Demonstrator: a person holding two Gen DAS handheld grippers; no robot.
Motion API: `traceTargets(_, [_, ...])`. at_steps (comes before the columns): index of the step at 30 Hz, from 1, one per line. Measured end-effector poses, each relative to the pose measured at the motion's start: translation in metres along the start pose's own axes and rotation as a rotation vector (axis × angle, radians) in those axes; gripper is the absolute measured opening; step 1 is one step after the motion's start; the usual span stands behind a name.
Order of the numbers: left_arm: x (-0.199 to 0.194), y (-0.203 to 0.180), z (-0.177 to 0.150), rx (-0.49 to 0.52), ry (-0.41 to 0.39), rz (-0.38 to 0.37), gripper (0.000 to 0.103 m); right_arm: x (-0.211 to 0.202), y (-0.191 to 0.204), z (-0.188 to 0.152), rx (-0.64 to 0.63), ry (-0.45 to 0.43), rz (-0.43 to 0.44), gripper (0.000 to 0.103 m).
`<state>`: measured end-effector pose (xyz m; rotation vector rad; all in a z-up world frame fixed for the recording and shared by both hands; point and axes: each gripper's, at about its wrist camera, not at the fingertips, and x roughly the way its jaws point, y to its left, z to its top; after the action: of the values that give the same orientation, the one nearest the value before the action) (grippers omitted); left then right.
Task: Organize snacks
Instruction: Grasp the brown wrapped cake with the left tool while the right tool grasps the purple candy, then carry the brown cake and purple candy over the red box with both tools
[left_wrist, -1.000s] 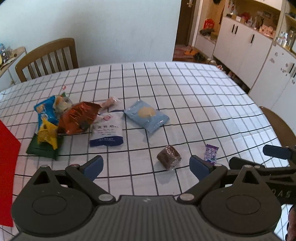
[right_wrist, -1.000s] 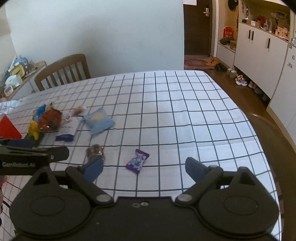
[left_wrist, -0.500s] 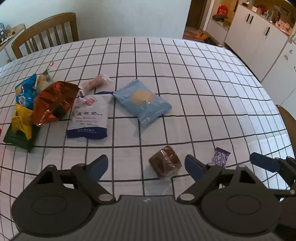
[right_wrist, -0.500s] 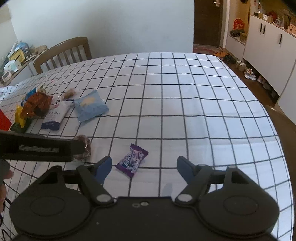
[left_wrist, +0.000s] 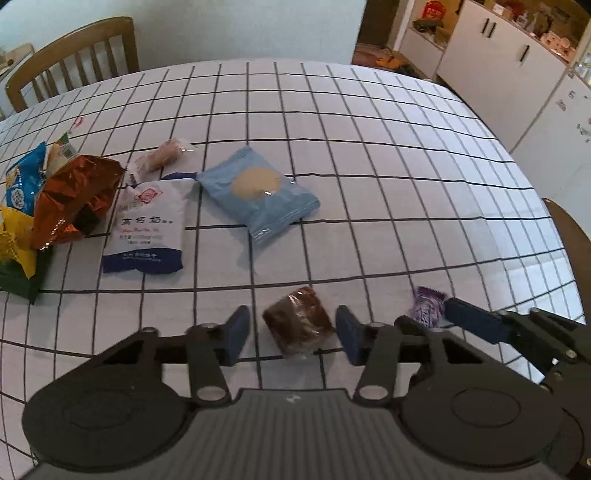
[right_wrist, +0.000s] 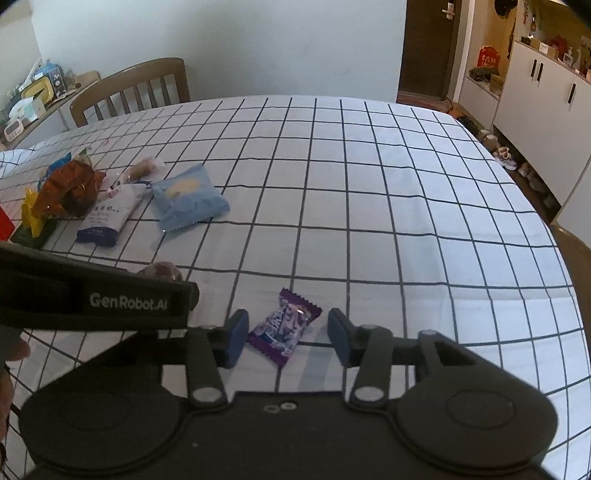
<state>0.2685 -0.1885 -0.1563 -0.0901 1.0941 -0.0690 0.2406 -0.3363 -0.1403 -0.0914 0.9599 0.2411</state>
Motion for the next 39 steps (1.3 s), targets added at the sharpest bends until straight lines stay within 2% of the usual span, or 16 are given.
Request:
traceTargets(2, [-0.002,0.000,-0.002,0.012,-0.006,-0.004,0.041,0.000,0.001,0.000,-0.002,0.002,-0.011,0.028])
traceTargets(7, [-0.006,0.007,-0.008,0.023,-0.014,-0.017,0.040,-0.005,0.001,-0.003,-0.001,-0.007,-0.010,0.018])
traceTargets(14, [-0.023,0.017,-0.018,0.019,-0.028,-0.035,0.040,-0.018,0.005,-0.008,0.004,-0.012,-0.002,0.017])
traceTargets(22, [-0.060,0.035,-0.030,-0.001,-0.066,-0.061,0.040,-0.048,0.021,-0.009,-0.007,-0.039,0.033,0.017])
traceTargets(32, [-0.109,0.079,-0.049,-0.036,-0.093,-0.055,0.040,-0.099,0.074,-0.007,-0.062,-0.088,0.091,0.017])
traceTargets(39, [-0.145,0.113,-0.058,-0.025,-0.127,-0.041,0.040,-0.124,0.122,-0.002,-0.089,-0.119,0.123,0.017])
